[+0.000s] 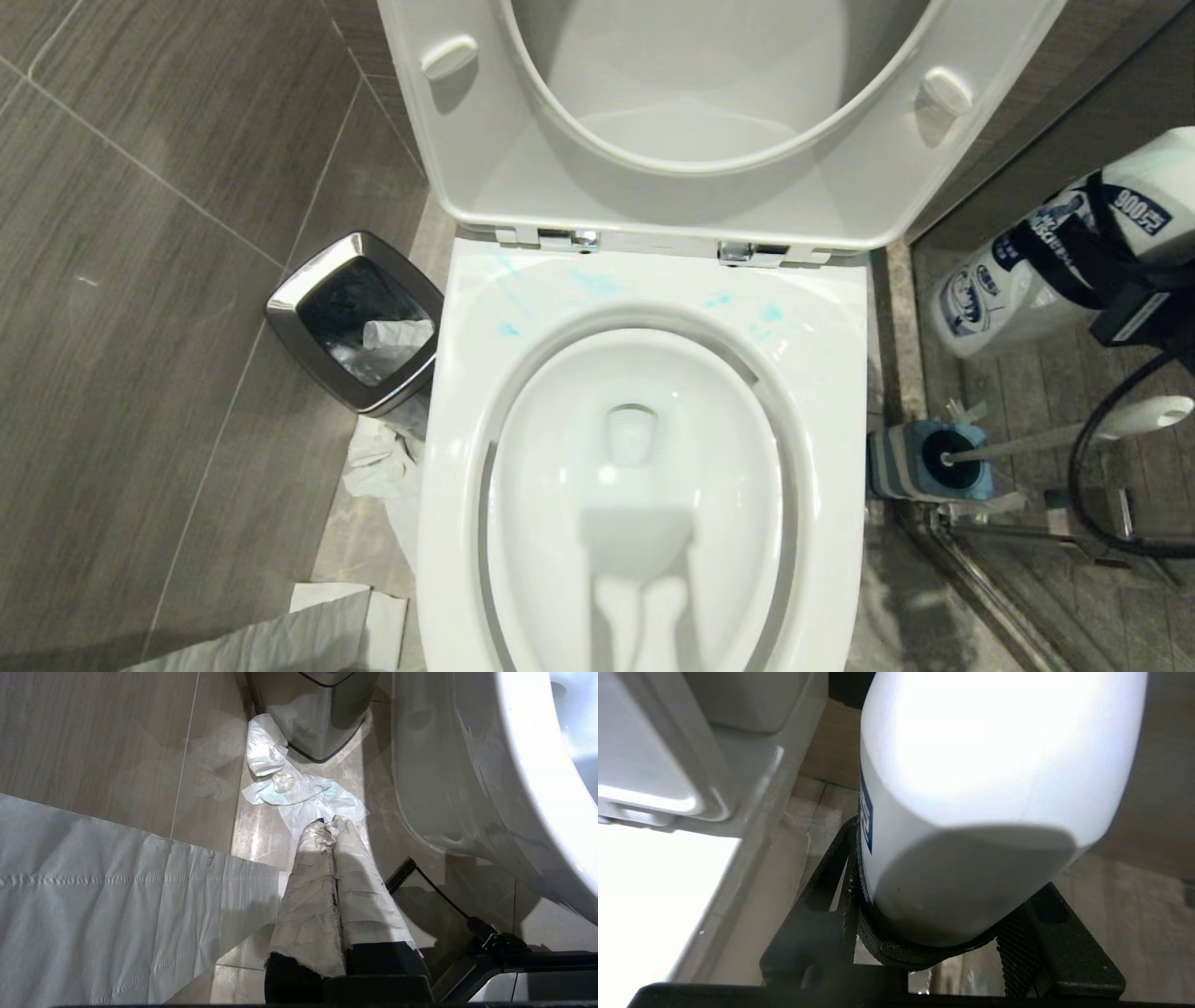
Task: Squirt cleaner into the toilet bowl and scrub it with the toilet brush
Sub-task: Pour in the cleaning agent
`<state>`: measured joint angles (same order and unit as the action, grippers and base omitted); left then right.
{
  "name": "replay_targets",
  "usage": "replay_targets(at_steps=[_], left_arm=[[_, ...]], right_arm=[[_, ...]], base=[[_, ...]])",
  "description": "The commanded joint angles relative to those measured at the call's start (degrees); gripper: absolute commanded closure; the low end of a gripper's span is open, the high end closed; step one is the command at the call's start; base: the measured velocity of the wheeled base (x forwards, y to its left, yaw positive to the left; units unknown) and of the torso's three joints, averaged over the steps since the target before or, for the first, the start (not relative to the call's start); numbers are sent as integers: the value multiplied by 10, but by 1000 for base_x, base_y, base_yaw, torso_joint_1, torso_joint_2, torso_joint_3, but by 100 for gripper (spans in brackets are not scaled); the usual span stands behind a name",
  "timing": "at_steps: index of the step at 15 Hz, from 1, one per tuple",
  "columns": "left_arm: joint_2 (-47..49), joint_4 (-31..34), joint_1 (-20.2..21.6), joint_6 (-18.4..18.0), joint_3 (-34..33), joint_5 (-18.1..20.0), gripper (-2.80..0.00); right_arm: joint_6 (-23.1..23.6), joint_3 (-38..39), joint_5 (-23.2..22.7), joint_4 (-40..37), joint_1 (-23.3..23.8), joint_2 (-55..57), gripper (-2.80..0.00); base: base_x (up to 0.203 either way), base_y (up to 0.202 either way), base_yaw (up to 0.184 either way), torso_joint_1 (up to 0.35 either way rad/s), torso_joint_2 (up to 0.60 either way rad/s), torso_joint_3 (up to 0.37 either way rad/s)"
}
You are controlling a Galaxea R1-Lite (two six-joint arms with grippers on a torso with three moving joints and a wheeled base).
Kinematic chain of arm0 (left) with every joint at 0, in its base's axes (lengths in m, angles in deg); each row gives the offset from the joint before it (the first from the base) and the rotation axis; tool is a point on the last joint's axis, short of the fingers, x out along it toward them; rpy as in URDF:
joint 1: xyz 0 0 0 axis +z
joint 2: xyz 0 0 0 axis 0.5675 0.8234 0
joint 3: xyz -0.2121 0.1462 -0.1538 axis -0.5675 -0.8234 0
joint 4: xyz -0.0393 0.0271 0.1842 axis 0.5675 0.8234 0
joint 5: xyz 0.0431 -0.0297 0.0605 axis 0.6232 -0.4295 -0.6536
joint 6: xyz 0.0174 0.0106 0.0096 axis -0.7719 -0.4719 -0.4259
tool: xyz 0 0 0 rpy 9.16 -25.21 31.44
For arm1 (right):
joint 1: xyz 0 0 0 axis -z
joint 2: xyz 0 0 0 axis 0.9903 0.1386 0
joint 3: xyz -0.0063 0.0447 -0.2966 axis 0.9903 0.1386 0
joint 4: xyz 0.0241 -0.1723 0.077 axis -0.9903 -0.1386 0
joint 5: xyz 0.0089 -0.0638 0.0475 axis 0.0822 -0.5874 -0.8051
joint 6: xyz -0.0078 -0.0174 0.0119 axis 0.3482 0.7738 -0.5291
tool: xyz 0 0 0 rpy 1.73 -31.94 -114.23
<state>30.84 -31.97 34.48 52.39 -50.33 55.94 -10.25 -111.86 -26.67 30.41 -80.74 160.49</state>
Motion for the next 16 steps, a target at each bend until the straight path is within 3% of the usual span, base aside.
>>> replay_targets(at_steps=[1,8,16], left_arm=[[0,0,0,0,-1,0,0],[0,0,0,-1,-1,0,0],[0,0,0,1,-1,0,0]], right_arm=[[-2,-12,10,-111,0,-132,0],[-1,-120,32,-389,0,-272,0],[1,-133,37,-472,-1,-344,0]], base=[[0,0,0,0,0,0],[0,0,0,0,0,0],[0,0,0,0,2,43]])
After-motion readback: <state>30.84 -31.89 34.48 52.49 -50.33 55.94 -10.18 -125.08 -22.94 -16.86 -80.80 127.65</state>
